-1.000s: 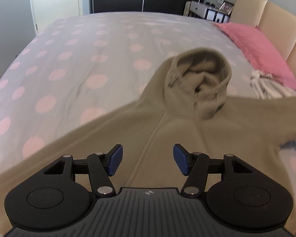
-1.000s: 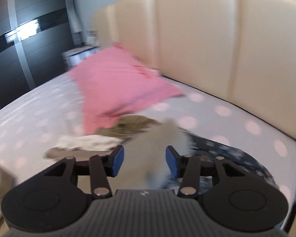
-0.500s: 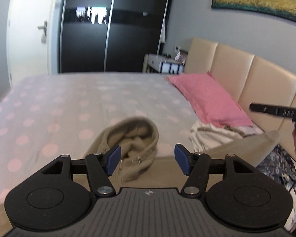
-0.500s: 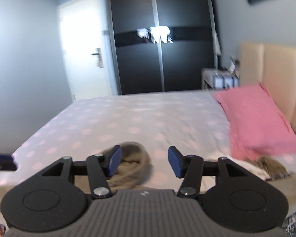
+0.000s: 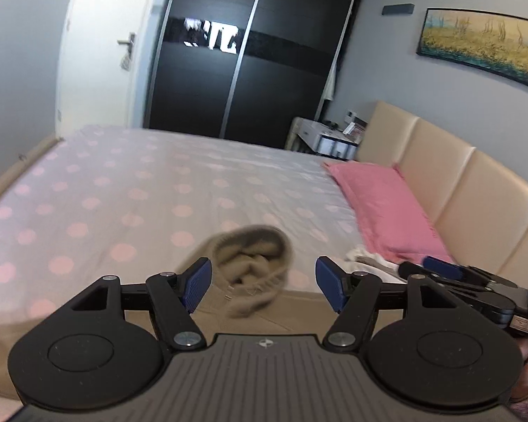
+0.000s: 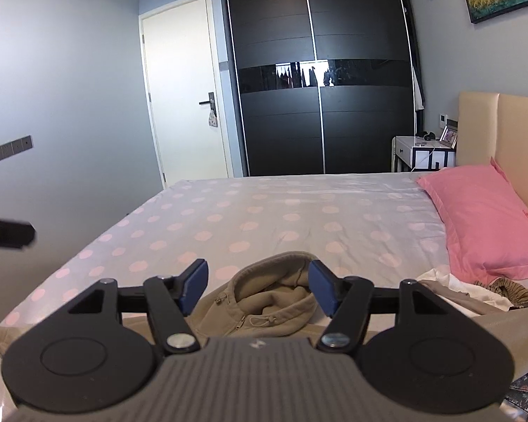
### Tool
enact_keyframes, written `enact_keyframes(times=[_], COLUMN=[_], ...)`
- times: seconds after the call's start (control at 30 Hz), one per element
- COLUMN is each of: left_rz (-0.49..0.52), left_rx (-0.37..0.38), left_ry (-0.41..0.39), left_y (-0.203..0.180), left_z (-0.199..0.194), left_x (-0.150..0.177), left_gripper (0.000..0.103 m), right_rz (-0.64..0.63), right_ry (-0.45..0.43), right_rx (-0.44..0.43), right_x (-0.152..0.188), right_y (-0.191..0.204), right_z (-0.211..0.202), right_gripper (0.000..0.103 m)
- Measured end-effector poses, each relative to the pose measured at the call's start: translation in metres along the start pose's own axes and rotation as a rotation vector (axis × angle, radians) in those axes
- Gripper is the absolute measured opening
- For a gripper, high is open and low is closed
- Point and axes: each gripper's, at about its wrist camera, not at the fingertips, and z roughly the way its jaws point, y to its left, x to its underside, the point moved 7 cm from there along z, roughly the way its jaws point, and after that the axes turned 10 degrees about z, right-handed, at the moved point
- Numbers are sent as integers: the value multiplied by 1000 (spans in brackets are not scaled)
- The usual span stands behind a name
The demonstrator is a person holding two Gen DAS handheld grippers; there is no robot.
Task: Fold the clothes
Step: 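Move both grippers over the hoodie hood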
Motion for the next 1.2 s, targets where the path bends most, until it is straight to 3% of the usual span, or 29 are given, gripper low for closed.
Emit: enact_keyframes(times=[0.27,0.43,0.77,0.97,1.2], left_rz=[128,125,174,206,259], left_rx=[-65,-56,3,-8,-34], left_ry=[18,32,177,206,227], left_y=[23,42,59,61,62], left_z=[50,105,261,342,416], left_x=[5,9,46,62,78], left_gripper=[75,75,67,65,64], right_rz=[-109,-97,-25,14,50], right_ry=[-83,-24,178,233,271], right_rx=[116,169,242,278,308], right_x=[2,6,41,68,87], right_y=[-8,-31,-82,-109,-137], right_z=[40,101,254,336,405], right_gripper=[66,66,64,64,64])
